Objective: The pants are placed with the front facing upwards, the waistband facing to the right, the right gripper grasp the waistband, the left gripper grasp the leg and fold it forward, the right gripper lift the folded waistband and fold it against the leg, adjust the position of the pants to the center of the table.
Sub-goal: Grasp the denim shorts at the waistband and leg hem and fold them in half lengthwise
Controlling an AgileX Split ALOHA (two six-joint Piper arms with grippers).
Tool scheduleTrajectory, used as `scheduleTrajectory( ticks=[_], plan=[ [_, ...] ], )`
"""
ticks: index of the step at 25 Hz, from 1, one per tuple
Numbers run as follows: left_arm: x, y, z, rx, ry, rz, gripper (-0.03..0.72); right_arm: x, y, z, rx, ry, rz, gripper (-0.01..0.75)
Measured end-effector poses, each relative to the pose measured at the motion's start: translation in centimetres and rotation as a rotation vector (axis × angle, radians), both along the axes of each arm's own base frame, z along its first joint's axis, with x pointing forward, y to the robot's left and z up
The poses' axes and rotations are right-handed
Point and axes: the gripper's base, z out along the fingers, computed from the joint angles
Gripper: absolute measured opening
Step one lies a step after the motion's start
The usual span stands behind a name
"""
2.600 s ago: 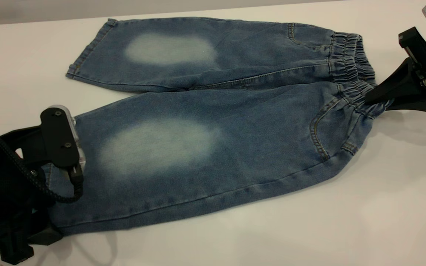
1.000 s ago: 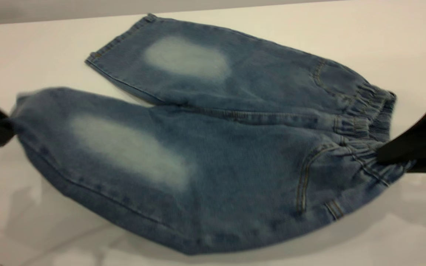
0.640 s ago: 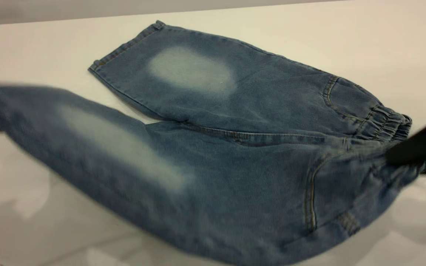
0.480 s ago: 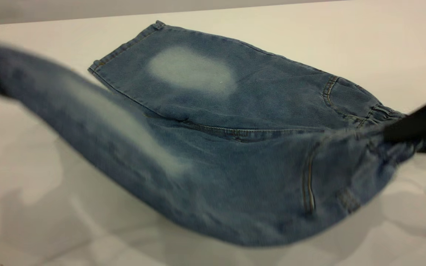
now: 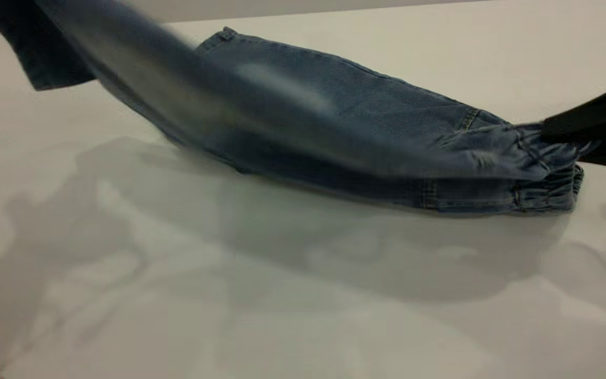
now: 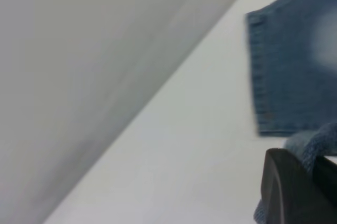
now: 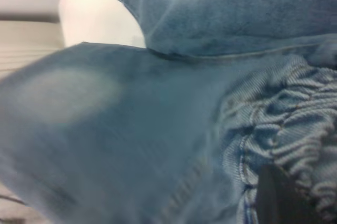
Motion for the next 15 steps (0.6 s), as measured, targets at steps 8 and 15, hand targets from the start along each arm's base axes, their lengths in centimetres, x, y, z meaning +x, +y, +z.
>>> scheduleTrajectory(
  ticks=[8, 15],
  plan=[
    [6.4, -0.8, -2.0, 0.029, 0.009, -0.004, 0.057, 3.1, -1.3, 0.9, -0.07, -0.06, -0.037, 0.037],
    [11.4, -1.8, -4.3, 0.074, 0.03, -0.048, 0.057, 5.0, -2.3, 1.3, -0.148, -0.08, -0.079, 0.037]
  ],
)
